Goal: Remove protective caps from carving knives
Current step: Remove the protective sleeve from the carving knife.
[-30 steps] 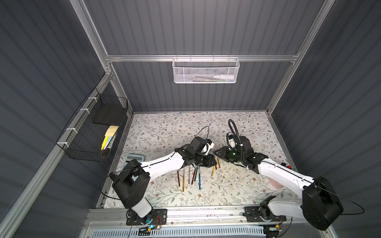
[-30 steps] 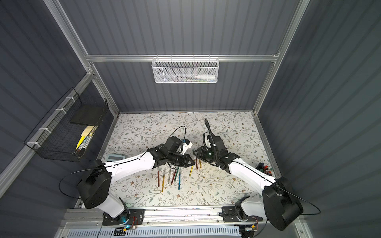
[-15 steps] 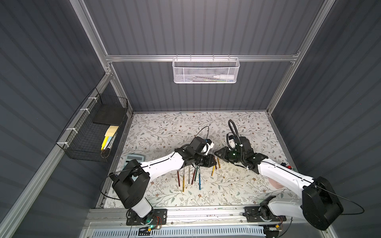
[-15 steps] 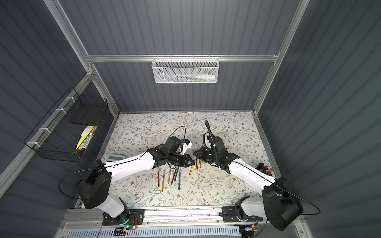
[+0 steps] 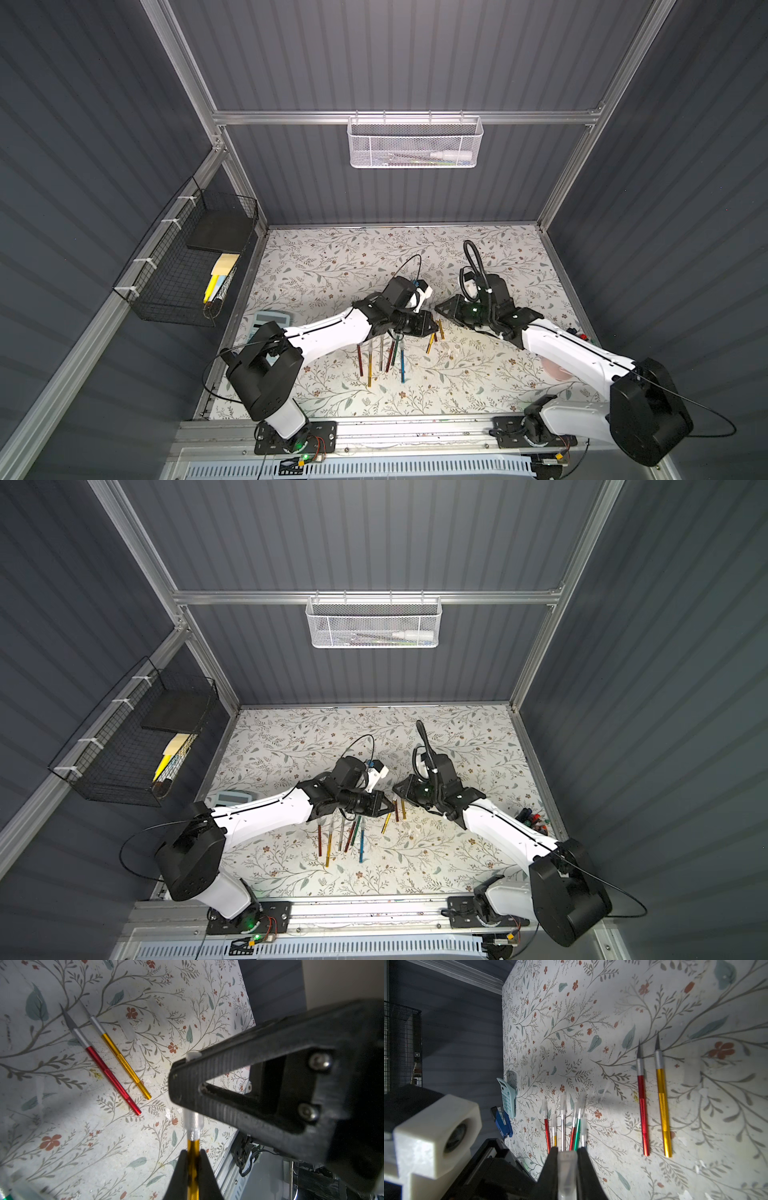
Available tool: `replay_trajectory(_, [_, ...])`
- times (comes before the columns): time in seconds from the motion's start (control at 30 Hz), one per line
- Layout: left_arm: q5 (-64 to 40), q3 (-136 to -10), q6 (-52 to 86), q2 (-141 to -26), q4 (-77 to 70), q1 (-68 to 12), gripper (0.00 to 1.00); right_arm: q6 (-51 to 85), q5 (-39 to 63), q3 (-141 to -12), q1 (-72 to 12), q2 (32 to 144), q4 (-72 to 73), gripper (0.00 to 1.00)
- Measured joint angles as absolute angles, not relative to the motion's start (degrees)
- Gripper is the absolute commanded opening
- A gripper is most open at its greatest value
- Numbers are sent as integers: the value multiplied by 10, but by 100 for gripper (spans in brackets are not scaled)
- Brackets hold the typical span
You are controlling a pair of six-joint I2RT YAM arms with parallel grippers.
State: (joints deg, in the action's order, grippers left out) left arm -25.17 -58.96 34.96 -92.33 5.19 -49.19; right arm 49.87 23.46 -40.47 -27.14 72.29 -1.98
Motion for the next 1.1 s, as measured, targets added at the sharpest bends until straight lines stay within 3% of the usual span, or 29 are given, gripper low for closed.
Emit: replay_trajectory(1.1, [-249,-590,349,-924,18,-507,1,473,279,-425,-225,708,-82,10])
